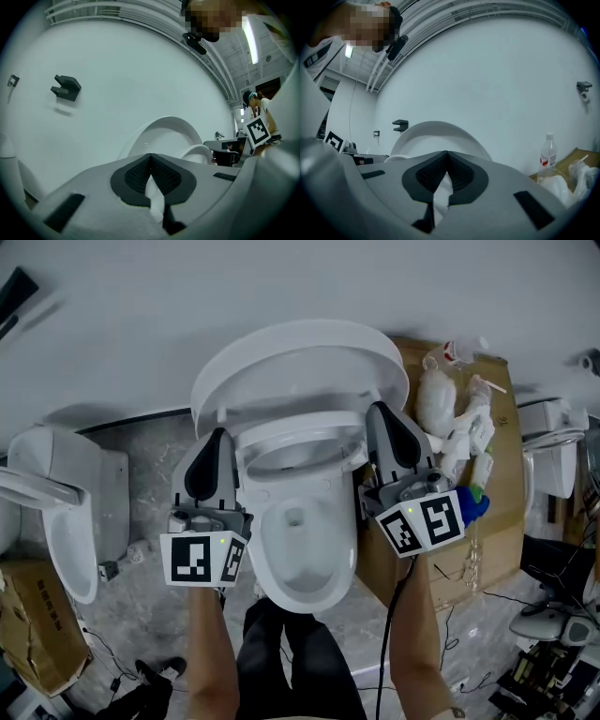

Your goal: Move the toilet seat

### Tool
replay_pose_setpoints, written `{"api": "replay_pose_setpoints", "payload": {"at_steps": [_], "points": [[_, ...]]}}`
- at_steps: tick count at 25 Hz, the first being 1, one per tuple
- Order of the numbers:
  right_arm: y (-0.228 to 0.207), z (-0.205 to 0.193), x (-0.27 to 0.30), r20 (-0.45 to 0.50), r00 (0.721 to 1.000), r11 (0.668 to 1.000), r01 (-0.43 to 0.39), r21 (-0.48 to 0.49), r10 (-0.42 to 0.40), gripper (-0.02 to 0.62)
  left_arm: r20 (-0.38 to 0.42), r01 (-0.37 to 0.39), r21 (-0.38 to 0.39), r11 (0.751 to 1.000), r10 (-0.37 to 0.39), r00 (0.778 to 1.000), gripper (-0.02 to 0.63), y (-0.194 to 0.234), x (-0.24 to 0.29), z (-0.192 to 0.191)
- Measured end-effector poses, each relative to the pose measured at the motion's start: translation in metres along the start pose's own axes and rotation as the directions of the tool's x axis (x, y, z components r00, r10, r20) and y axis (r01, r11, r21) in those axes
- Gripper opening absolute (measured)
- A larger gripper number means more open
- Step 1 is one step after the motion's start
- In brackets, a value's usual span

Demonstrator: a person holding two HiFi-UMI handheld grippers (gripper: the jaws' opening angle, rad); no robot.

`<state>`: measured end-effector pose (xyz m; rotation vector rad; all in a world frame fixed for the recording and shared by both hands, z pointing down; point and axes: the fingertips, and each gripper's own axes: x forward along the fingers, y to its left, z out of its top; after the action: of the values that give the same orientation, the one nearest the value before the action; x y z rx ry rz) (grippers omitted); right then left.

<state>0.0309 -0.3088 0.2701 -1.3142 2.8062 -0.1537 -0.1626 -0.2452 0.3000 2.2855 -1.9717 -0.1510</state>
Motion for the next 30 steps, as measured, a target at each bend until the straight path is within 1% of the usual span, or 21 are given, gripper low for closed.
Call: {"api": "replay_pose_setpoints", "payload": {"at_steps": [9,15,18,22,26,30], "points": [[-0.002,0.0,0.007,0.007,1.0,1.0,-0.009,-0.012,0.01,0.012,0.006,-0.005,0.005,1.0,0.005,1.0,0.009,0.003,0.005,0.001],[-0.002,0.0,0.007,-0.006,1.0,1.0,-0.02,-0.021,0.02,0.012,0.007,-0.012,0.009,1.0,0.012,1.0,0.009,0.002,0.005,0.0],[-0.001,-0.001,0.006,-0.017,1.0,0.999,-0.015,-0.044,0.014,0.014,0.005,-0.022,0.017,1.0,0.022,1.0,0.009,0.002,0.004,0.0],[0.003,0.0,0.001,-0.032,0.999,0.995,0.008,-0.099,-0.012,0.012,0.0,-0.03,0.043,0.999,0.03,1.0,0.009,0.0,0.001,0.0],[0.01,-0.001,-0.007,-0.052,0.998,0.989,0.024,-0.145,-0.031,0.014,-0.007,-0.023,0.059,0.998,0.024,1.0,0.009,-0.005,-0.003,0.001],[0.022,0.007,-0.021,-0.04,0.999,0.989,0.023,-0.146,-0.029,0.014,0.013,-0.006,0.066,0.998,0.005,1.0,0.009,-0.016,-0.011,0.012]]}}
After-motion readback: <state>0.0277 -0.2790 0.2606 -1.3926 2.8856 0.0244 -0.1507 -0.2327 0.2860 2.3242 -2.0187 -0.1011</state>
